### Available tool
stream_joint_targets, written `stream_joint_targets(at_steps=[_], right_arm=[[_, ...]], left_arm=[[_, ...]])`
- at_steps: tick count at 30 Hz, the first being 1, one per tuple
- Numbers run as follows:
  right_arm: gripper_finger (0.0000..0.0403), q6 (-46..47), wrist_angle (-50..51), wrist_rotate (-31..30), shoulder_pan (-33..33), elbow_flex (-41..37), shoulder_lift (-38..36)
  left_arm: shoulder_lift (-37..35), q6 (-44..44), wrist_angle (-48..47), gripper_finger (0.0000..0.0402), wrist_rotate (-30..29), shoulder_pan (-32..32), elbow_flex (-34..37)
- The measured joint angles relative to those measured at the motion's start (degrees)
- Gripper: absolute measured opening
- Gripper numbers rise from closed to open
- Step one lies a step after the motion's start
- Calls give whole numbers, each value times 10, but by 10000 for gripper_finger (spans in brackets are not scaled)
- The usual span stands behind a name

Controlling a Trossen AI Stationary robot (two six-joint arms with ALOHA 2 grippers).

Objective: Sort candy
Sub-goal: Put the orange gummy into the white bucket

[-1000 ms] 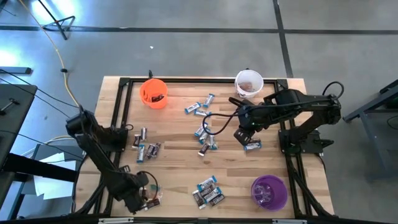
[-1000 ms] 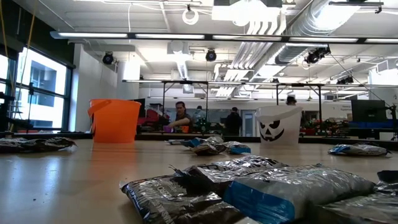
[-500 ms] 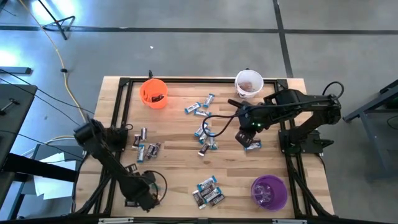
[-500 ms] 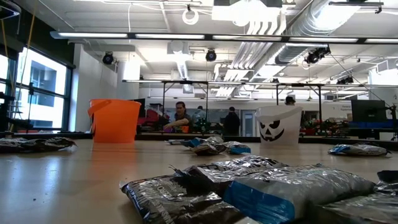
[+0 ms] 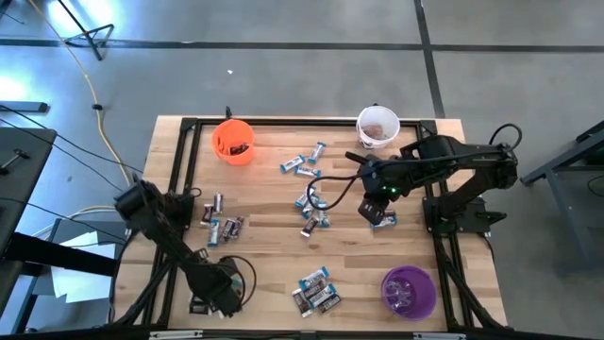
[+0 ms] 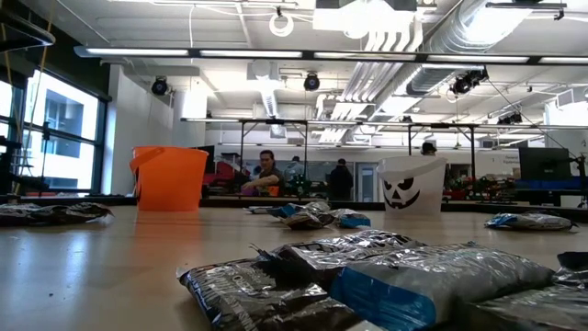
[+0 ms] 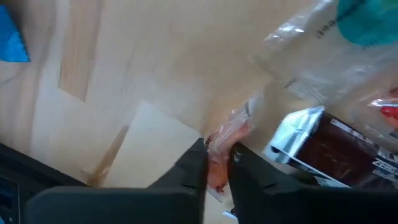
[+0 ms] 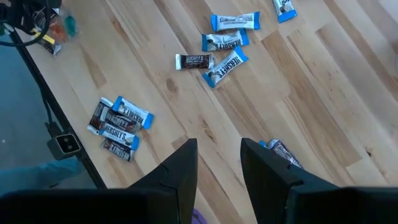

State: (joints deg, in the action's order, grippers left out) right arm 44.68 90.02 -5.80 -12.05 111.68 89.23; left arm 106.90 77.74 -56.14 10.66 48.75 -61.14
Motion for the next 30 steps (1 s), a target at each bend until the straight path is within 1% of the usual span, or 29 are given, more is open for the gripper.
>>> stream_joint_targets(at_steps=[2,3,7,12,16,21,25,30], right_arm=[[117,-2,0,0,0,0,0],[117,-2,0,0,0,0,0],[117,-17,0,-13,0,0,0],[117,-34,0,-62,0,0,0],[117,-57,0,-98,0,0,0],[117,-89,-9,-121,0,0,0],[117,-114,-35,-134,0,0,0],[117,-139,-92,-135,-4,0,0]], left_arm=[[-6,13,-4,14,-1,0,1],[-8,20,-4,8,-1,0,2],[-20,48,-6,11,-8,0,3],[-44,84,-9,6,-9,-4,2],[-78,116,-11,4,-48,-15,2],[-138,154,-15,4,-141,-41,1],[-198,172,-14,3,-245,-70,1],[-273,158,0,3,-371,-116,0]])
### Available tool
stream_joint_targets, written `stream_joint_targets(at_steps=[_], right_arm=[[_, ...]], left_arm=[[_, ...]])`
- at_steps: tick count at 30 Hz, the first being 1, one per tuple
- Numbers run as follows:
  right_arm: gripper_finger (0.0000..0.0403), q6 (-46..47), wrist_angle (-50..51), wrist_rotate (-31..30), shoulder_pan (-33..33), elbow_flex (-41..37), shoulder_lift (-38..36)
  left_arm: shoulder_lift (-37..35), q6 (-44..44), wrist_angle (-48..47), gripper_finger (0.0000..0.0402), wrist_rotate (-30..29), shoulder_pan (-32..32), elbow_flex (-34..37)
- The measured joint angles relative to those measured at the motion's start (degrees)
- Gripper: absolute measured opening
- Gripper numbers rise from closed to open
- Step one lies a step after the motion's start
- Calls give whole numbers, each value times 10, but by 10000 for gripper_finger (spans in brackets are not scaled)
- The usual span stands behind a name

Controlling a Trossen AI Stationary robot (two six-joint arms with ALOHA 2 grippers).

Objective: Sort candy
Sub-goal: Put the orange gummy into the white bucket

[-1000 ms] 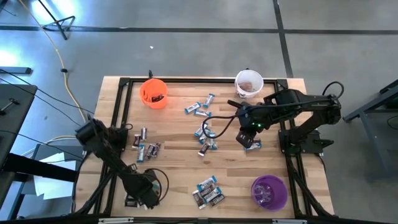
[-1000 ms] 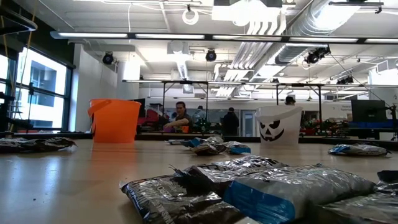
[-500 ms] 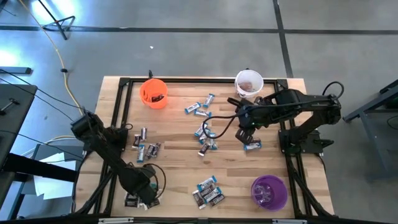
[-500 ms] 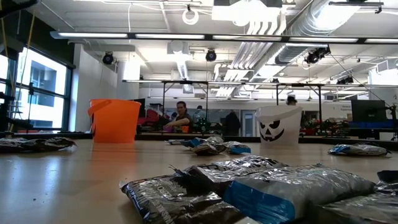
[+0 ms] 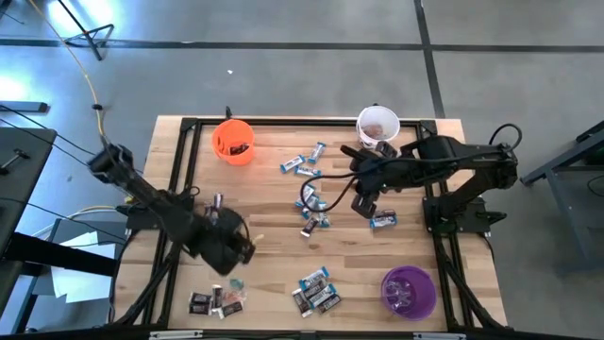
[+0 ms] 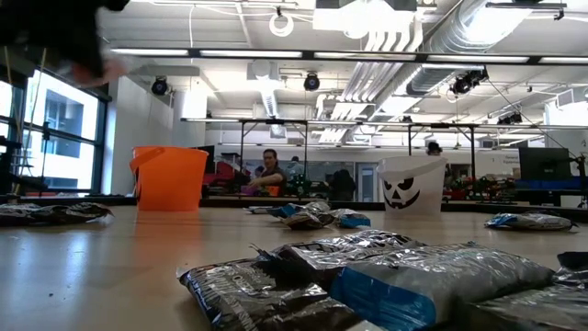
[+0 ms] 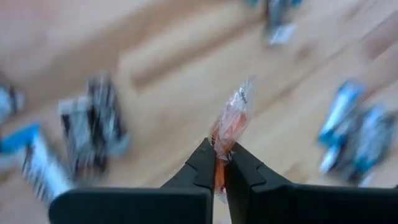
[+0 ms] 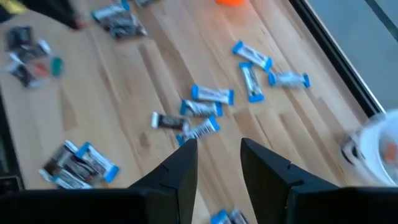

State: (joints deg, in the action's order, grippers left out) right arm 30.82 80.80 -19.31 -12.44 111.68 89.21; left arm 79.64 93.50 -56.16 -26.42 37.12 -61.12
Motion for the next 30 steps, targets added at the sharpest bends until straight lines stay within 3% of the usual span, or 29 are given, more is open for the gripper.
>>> stream_joint_targets(at_steps=[5,11,19,30], right_arm=[[117,-14,-56,-7,-14,0,0],[117,-34,-118,-50,-37,0,0],[117,-68,-216,-78,-49,0,6],[117,-53,-326,-127,-49,0,17]], left_arm=[[-59,-80,65,3,-95,-39,0],[-100,-241,231,3,-173,-80,0],[-105,-451,465,3,-178,-126,0],[-104,-496,544,3,-179,-155,-1]])
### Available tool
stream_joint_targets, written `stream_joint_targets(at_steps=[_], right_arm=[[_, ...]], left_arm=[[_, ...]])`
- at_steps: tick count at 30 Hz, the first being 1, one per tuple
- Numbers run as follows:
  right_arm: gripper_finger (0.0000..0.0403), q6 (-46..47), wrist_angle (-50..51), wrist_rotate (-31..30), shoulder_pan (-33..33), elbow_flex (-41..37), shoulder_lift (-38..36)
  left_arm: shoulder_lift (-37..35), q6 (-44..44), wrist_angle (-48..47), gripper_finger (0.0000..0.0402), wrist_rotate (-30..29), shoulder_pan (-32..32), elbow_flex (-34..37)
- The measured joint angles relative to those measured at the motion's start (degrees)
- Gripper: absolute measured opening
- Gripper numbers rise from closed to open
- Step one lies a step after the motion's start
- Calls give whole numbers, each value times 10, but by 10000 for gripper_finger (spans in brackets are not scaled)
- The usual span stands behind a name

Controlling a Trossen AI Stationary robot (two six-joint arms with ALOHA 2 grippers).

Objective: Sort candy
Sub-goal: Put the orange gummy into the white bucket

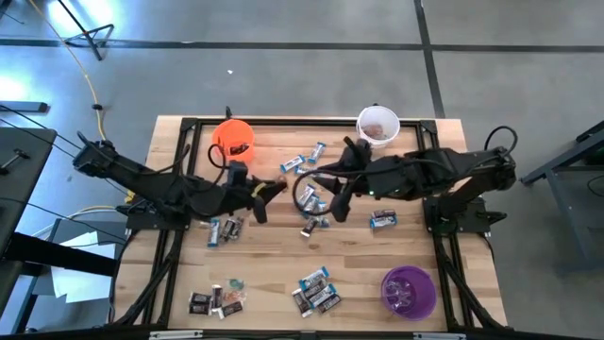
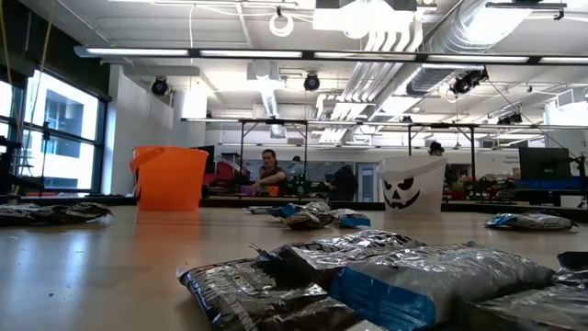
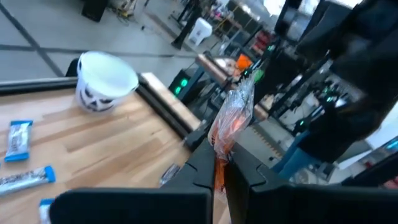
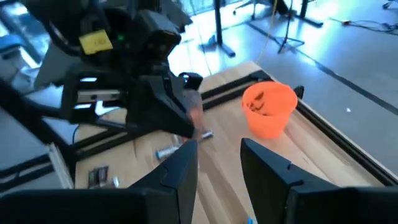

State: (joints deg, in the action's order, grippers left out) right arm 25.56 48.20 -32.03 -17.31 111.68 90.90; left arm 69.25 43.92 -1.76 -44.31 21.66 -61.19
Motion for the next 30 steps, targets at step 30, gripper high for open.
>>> stream_joint_targets(at_steps=[30], right_arm=[[117,-40,-122,-4,0,-1,55]], left_arm=[[43,-56,97,3,9,-2,-27]])
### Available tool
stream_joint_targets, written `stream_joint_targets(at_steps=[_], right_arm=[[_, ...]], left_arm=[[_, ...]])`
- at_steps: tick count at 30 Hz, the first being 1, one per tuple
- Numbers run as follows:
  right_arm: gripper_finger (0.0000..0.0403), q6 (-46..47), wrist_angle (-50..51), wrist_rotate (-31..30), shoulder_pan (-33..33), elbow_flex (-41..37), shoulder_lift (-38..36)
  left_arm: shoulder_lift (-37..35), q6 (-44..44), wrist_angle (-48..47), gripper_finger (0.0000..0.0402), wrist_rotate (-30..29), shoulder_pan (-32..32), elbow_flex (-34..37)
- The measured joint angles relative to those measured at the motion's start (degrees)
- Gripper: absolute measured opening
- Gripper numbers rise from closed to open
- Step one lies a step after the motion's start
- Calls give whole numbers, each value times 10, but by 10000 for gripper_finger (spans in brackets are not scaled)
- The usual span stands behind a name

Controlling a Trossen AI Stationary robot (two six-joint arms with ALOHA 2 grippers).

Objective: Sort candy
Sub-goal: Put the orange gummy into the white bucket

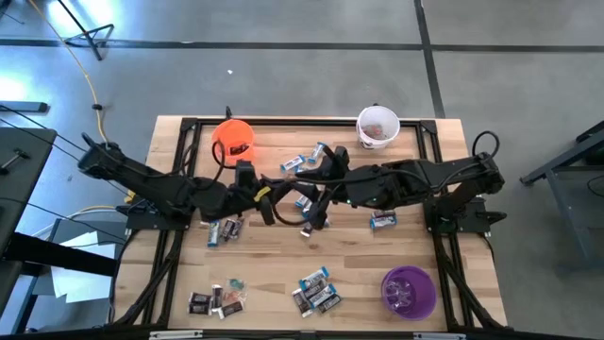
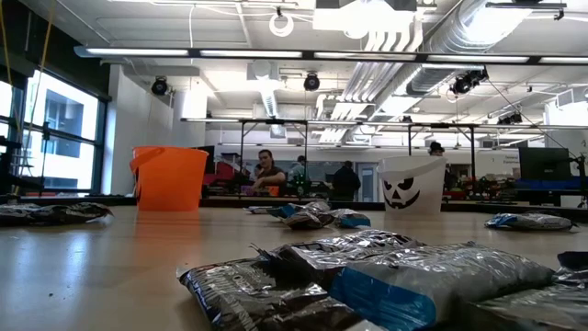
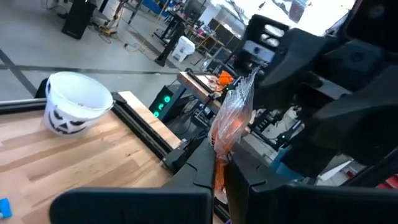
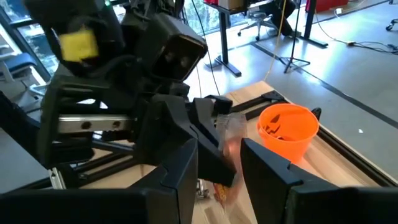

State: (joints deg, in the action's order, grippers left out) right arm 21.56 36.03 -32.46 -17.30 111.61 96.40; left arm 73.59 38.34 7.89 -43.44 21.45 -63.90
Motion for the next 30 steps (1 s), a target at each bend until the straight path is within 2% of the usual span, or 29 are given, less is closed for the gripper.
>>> stream_joint_targets(at_steps=[6,11,16,30], right_arm=[[117,0,1,-1,0,0,-1],[117,0,3,-1,-2,1,-3],[117,0,23,0,-5,1,-3],[117,-9,36,-5,-4,1,-21]], left_arm=[[45,-56,-13,3,7,0,-66],[60,-64,-51,3,5,0,-100],[61,-58,-80,3,-5,7,-105],[59,-56,-77,3,-31,30,-105]])
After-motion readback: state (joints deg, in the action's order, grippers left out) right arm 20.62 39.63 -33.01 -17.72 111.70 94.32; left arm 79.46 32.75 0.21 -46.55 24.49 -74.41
